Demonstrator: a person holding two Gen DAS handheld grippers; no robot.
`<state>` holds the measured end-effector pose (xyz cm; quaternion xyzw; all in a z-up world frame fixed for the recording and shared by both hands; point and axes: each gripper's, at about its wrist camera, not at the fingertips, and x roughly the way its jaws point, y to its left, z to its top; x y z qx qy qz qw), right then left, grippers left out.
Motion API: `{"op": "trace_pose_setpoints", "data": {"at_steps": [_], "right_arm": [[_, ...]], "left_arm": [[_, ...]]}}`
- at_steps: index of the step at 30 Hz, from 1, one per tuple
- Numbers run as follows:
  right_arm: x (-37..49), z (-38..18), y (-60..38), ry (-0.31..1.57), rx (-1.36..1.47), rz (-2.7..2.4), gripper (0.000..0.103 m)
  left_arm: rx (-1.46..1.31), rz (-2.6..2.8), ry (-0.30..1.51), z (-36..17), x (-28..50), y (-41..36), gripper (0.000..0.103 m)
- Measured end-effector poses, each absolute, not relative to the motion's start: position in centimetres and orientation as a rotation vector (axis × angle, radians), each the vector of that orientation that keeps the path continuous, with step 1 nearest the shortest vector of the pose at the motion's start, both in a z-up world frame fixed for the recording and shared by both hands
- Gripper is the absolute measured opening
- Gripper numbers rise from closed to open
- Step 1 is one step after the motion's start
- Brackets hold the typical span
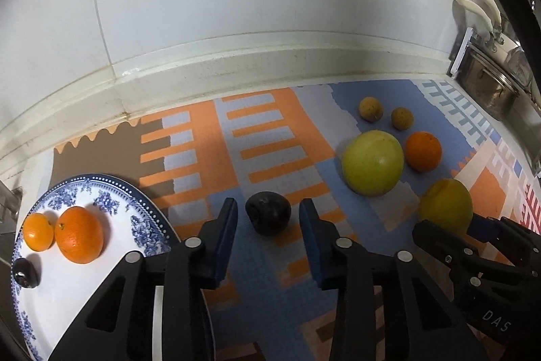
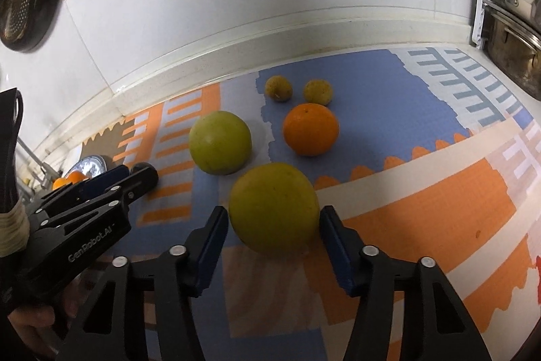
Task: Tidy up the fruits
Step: 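Grasp another dark plum with the left tool while the right tool grasps a yellow grapefruit, then carry the plum and grapefruit over the plate with both tools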
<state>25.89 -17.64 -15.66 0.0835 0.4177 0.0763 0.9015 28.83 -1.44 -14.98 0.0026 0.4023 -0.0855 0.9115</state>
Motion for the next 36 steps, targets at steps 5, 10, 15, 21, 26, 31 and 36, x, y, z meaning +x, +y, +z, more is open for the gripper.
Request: {"op": "trace_pose_setpoints", "data": {"at_steps": [5,10,15,21,26,31,36], "right_arm": [[25.9,-15.6,-17.6,0.860,0.166,0.155,0.051],[25.9,-15.7,-17.6,0.860,0.165,0.155,0.050],[25.9,-15.6,-17.6,0.865,0.183,0.173,0.050],[25.4,-14.6,-17.4,0.841,0.181,0.193,0.050],[24.6,-13.1,-17.0,0.809,0.172,0.213,0.050],[23.7,-11.6,-16.3,0.776,0.160,0.243,0.050],[22.6,-10.0,-15.5,0.740,0.144,0.270,0.050]], "left_arm": [[-0.005,-0.185,0.827,-15.1,29.0,-1.3,0.028],[-0.007,-0.197,0.824,-15.2,29.0,-1.2,0.027],[-0.007,-0.219,0.800,-14.4,28.1,-1.0,0.027],[-0.031,-0.238,0.776,-12.8,26.6,-0.1,0.027],[-0.035,-0.256,0.728,-11.2,24.9,0.7,0.027],[-0.029,-0.253,0.681,-9.6,23.5,0.8,0.027],[-0.034,-0.247,0.639,-8.2,21.8,1.6,0.027]]}}
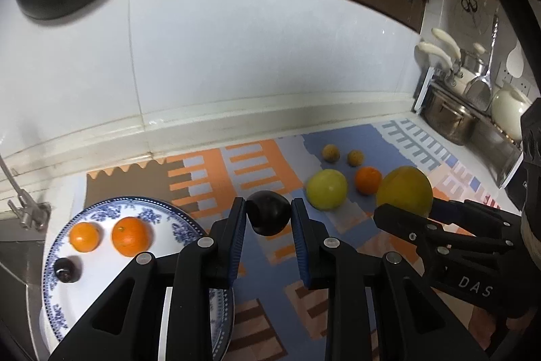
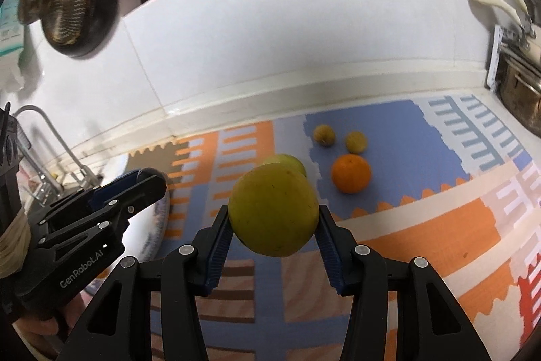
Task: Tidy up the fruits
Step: 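Carry the plum and grapefruit over the plate with both tools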
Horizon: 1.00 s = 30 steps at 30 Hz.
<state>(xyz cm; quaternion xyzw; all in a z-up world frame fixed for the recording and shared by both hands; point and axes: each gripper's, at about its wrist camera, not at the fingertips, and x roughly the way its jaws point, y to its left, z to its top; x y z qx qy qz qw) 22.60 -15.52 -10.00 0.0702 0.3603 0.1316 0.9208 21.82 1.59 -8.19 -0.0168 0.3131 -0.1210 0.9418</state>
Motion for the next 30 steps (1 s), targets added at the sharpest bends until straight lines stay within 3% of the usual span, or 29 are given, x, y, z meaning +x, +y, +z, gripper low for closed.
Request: {"op": "trace_pose_setpoints", "data": {"at_steps": [30], "right_arm": [[18.2,-3.1,-6.2,0.574,0.003,0.573,0.050]], "left_arm": [[-0.063,-0.027,0.502,-4.0,12.4,10.6,0.027]]}}
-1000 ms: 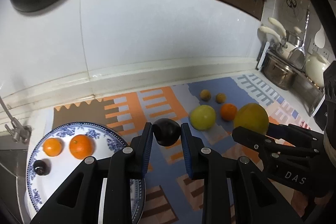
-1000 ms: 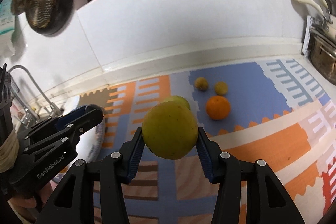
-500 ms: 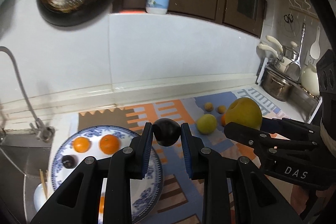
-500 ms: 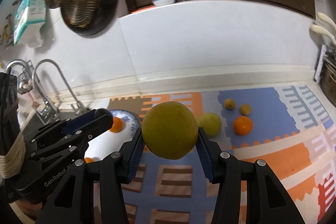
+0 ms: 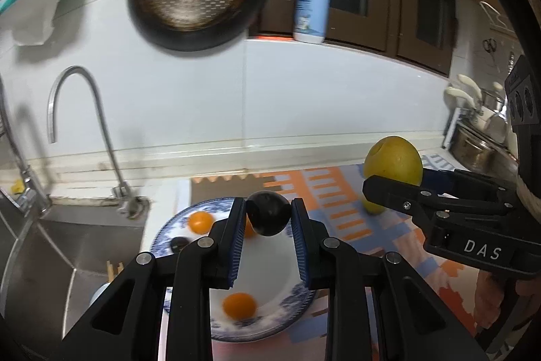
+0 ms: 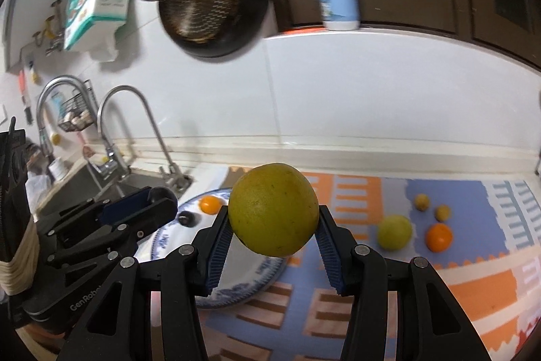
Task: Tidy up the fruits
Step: 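Carry the plum and grapefruit over the plate with both tools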
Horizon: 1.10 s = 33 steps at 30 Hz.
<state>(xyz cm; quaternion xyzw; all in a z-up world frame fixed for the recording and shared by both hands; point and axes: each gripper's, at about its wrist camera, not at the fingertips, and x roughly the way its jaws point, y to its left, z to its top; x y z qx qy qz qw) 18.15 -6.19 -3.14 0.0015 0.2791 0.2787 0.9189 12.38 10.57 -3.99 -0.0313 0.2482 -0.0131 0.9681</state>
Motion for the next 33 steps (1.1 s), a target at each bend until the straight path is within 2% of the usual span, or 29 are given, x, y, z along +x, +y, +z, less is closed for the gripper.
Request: {"op": "trace_pose_setpoints", "data": {"at_steps": [19,33], "right_arm": [[21.3,-7.3,2.3,0.717,-0.100,0.767,0.050],[23.9,-11.7,4.7,0.846,-0.143,0.792,0.050]], "left_arm": [[-0.134,0.151,0.636,-8.3,13.4,16.7,0.027],[-0.136,0.149,0.742,-11.6,16.3,17.9,0.027]]}}
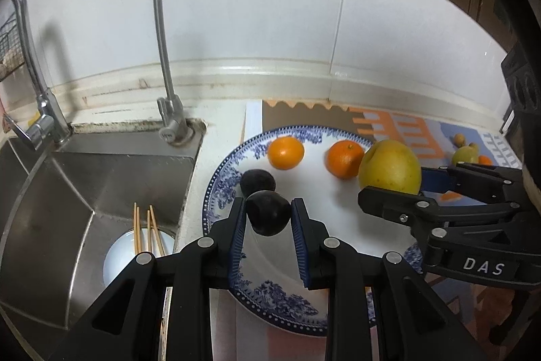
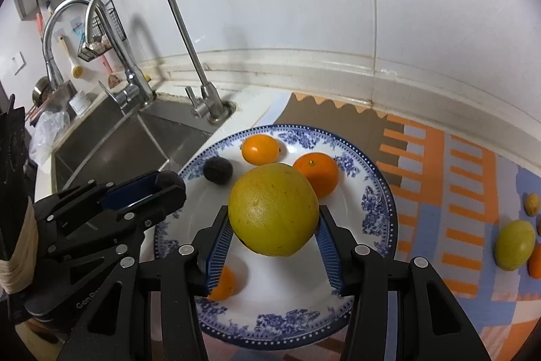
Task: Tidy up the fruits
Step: 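Carry the plum and grapefruit over the plate with both tools, then open the left tool to drop the plum while the right tool releases the grapefruit, then move both open tools back toward the remaining fruit on the mat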
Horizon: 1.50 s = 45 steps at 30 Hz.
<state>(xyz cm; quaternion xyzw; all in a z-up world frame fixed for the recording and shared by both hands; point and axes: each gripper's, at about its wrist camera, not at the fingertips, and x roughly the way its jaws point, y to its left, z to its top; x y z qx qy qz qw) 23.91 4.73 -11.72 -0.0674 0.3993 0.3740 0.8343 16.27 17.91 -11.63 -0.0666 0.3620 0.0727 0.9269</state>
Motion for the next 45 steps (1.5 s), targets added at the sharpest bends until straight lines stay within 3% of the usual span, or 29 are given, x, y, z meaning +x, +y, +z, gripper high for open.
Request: {"op": "trace_pose_setpoints", "data": {"at_steps": [22,26,29,34,42,45], "right_arm": [[25.3,-14.4,5.0,0.919,-0.139,0.771,0.050],[25.3,-14.4,5.0,0.911,-0.130,0.770,0.051],[24.8,-13.5,4.6,0.862,-0.133,0.761,0.058],[23.5,-11.4,3.8,0.776,-0.151,0.747,0.058],[21.1,-8.1,1.4,0.701,-0.133,0.721,0.058],[20.0,-7.0,0.1,0.664,-0.131,0.687,0.064]], "left_arm": [[-0.170,0.131,0.844,-14.2,18.0,18.2,0.028],[-0.171,0.147,0.812,-13.2,17.4,18.3,0.048],[-0.153,0.168,0.790,-12.3,16.9,18.2,0.051],[-0.141,0.178,0.744,-10.4,15.7,17.8,0.059],[-0.111,0.173,0.654,-7.2,13.5,16.0,0.064],[-0.102,0.168,0.639,-6.5,12.8,15.2,0.064]]}}
